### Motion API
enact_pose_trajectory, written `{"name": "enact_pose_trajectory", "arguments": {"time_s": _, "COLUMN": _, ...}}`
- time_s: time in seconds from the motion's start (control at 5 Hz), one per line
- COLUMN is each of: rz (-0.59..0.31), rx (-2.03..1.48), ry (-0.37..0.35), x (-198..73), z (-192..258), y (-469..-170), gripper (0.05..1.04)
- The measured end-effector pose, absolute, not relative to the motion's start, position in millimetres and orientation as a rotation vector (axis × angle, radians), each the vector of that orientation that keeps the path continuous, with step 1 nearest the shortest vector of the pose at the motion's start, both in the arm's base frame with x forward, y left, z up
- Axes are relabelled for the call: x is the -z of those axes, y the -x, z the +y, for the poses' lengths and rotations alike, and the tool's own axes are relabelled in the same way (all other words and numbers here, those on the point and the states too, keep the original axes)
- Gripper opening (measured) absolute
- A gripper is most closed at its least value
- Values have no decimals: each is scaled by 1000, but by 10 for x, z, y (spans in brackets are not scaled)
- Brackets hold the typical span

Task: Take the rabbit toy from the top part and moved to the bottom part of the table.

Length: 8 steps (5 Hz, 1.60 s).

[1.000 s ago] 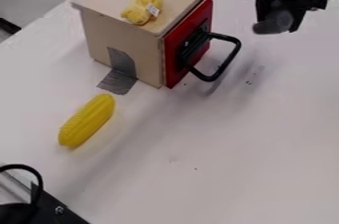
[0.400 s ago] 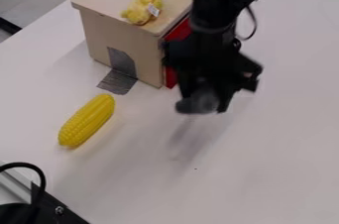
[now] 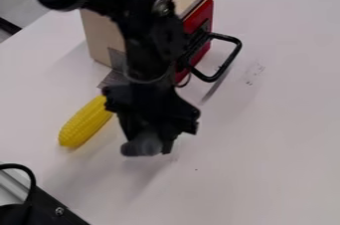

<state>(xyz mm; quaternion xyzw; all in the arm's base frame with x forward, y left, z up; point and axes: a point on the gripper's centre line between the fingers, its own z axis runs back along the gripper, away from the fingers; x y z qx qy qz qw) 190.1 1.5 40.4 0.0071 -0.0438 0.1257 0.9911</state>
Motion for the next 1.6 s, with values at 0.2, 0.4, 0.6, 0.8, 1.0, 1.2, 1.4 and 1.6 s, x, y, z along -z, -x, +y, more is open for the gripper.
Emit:
{"name": "enact_pose_trajectory", "arguments": {"time_s": 0.2, "rz": -54, "rx": -213, "ry": 58, "x": -281, "z": 146, "y": -1917, "gripper": 588}}
{"name": "enact_pose_trajectory", "arguments": {"time_s": 0.4, "rz": -40, "rx": -204, "ry": 83, "x": -243, "z": 186, "y": -1946, "gripper": 643}}
{"name": "enact_pose_trajectory", "arguments": {"time_s": 0.6, "rz": -47, "rx": -178, "ry": 87, "x": -250, "z": 182, "y": -1952, "gripper": 951}}
{"name": "enact_pose_trajectory", "arguments": {"time_s": 0.8, "rz": -68, "rx": -165, "ry": 67, "x": -321, "z": 206, "y": -1959, "gripper": 1001}}
{"name": "enact_pose_trajectory", "arguments": {"time_s": 1.0, "rz": -63, "rx": -168, "ry": 55, "x": -444, "z": 175, "y": -1911, "gripper": 999}}
{"name": "enact_pose_trajectory", "arguments": {"time_s": 1.2, "rz": -103, "rx": -141, "ry": 58, "x": -665, "z": 138, "y": -1956, "gripper": 999}}
{"name": "enact_pose_trajectory", "arguments": {"time_s": 1.4, "rz": -118, "rx": -123, "ry": 67, "x": -804, "z": 117, "y": -1991, "gripper": 999}}
{"name": "enact_pose_trajectory", "arguments": {"time_s": 1.6, "rz": -116, "rx": -100, "ry": 77, "x": -901, "z": 96, "y": -1992, "gripper": 999}}
